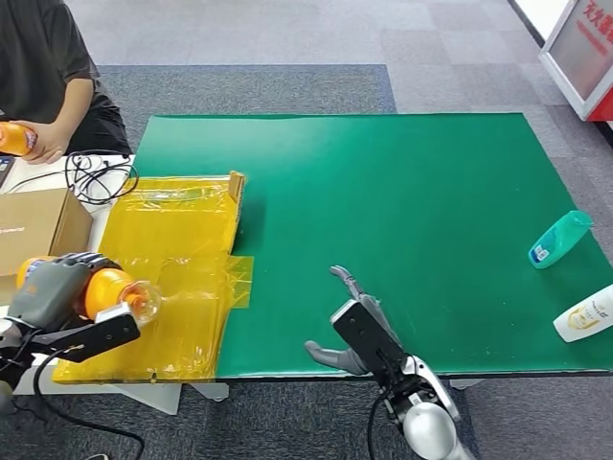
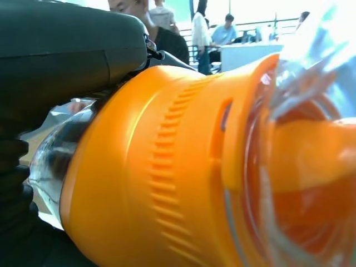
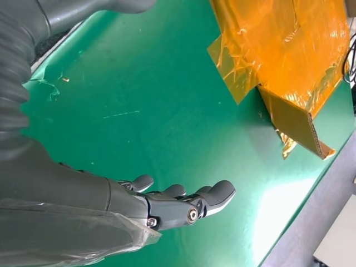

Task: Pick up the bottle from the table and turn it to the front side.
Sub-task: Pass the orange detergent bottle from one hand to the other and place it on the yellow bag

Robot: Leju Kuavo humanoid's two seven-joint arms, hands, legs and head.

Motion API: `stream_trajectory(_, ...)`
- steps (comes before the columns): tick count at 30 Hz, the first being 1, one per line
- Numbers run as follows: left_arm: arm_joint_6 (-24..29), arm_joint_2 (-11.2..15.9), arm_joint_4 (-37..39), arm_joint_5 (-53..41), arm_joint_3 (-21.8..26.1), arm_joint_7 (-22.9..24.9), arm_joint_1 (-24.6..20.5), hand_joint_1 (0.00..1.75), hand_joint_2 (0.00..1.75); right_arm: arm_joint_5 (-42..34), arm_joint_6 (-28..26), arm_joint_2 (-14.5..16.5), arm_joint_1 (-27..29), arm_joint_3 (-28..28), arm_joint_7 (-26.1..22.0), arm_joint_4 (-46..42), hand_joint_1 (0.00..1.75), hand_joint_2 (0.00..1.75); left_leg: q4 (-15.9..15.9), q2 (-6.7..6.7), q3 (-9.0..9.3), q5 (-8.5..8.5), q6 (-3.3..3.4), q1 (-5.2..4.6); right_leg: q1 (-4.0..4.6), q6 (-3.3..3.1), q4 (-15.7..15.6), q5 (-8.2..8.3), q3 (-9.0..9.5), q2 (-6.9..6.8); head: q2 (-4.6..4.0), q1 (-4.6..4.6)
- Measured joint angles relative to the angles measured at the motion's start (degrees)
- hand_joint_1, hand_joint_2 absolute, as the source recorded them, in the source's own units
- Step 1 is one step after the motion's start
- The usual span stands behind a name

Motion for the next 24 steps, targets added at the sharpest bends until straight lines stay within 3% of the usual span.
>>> stream_trajectory(12,3.05,-10.86,8.31,-4.23,-6.3,-0.29,-3.73,1.75,1.75,0.22,0.19,0.0,-0.29,3.76,-0.02,0.17,0.0,1.75,0.0,0.01,-0.01,0.0,-0.01,0.0,-0.02,-0.01,0.0,0.0,-0.04,0.01,0.0,0.0)
stream_trajectory(24,2.37,-15.48,17.59,-9.21,-7.8,1.31,-7.45,1.75,1.75,-0.04,0.25,0.0,-0.63,5.38,0.03,1.13,0.0,1.75,0.0,0.01,-0.03,0.01,-0.02,0.01,0.0,-0.01,0.0,0.0,-0.04,0.01,0.0,0.01)
